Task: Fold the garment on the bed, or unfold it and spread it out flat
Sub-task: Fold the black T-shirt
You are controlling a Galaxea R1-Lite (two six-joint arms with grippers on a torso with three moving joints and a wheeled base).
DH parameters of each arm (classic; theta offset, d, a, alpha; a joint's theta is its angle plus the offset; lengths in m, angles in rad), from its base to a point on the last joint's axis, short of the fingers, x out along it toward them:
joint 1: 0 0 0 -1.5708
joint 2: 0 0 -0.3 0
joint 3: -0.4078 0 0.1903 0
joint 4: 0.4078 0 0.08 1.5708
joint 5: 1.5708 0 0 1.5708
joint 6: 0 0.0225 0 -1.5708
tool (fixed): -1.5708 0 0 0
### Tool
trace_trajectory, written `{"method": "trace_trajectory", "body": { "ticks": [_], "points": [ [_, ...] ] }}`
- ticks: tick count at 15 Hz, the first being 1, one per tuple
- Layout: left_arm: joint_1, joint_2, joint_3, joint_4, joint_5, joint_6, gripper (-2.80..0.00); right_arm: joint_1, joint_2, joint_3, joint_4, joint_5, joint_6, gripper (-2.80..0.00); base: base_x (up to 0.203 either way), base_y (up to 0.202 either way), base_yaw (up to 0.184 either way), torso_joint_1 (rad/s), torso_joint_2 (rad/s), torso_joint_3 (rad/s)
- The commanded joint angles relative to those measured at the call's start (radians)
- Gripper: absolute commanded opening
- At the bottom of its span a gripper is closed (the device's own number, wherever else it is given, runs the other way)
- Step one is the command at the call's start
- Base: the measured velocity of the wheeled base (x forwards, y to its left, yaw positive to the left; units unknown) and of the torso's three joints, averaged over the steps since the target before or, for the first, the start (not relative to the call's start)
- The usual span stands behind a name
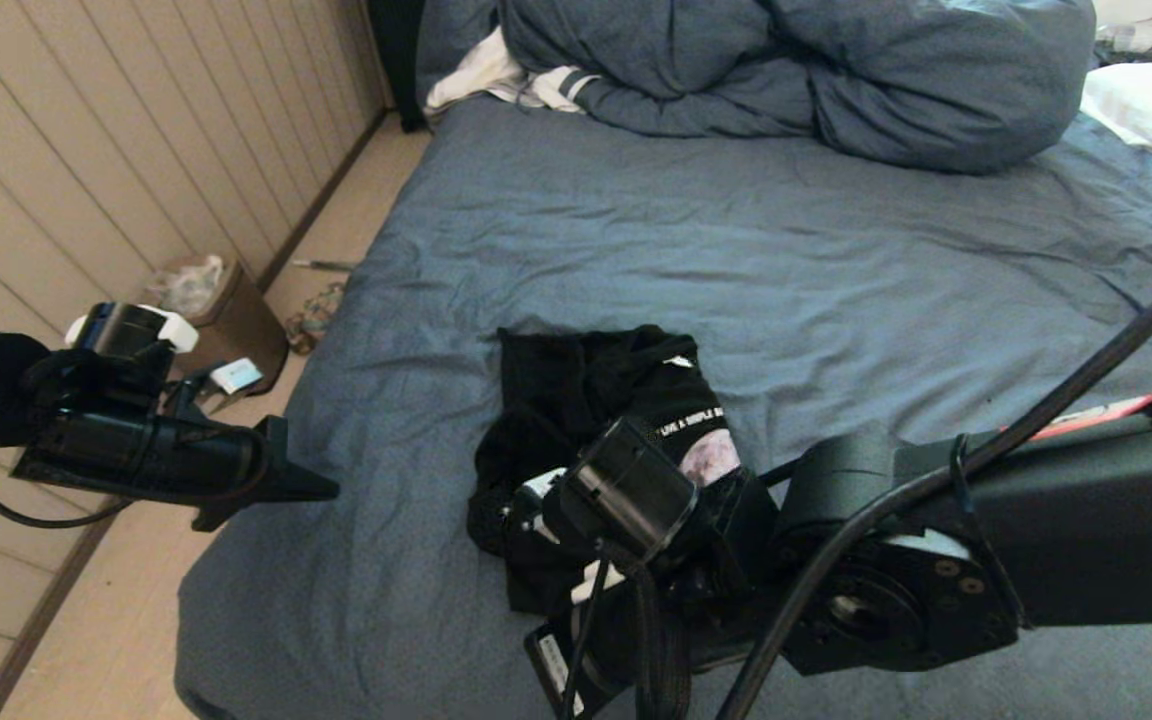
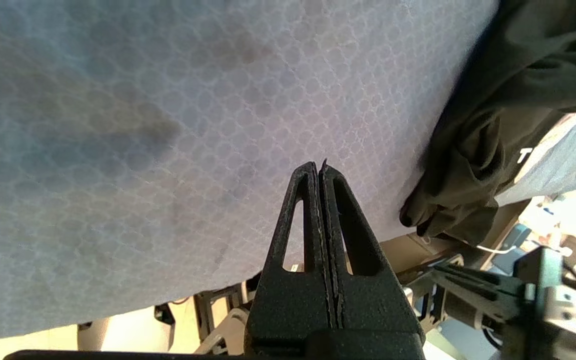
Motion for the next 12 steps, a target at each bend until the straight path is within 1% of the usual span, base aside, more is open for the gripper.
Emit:
{"method": "trace_trajectory", "body": {
  "ticks": [1, 3, 4, 5, 8, 12],
  "points": [
    [0.000, 0.001, 0.000, 0.002, -0.003, -0.003, -2.80, -0.046, -0.033, -0.037, 0.001, -0.002, -0.003, -2.80, 0.000, 0.000, 0.000, 0.000, 0.00, 0.000],
    [0.000, 0.003, -0.002, 0.002, -0.003, -0.003, -2.80, -0.183, -0.058, -0.125, 0.001, -0.005, -0.021, -2.80, 0.000, 0.000, 0.000, 0.000, 0.00, 0.000],
    [0.000, 0.003, -0.002, 0.002, -0.003, -0.003, -2.80, -0.216, -0.066, -0.158, 0.001, -0.006, -0.033, -2.80, 0.000, 0.000, 0.000, 0.000, 0.00, 0.000],
    [0.000, 0.003, 0.000, 0.002, -0.003, -0.003, -2.80, -0.226, -0.062, -0.168, 0.001, -0.006, -0.037, -2.80, 0.000, 0.000, 0.000, 0.000, 0.00, 0.000],
    [0.000, 0.004, 0.000, 0.002, -0.003, -0.003, -2.80, -0.338, -0.006, -0.287, 0.006, -0.005, -0.048, -2.80, 0.000, 0.000, 0.000, 0.000, 0.00, 0.000],
    [0.000, 0.015, -0.002, 0.002, -0.003, -0.003, -2.80, -0.344, 0.027, -0.292, 0.005, -0.005, -0.051, -2.80, 0.000, 0.000, 0.000, 0.000, 0.00, 0.000]
  ]
}}
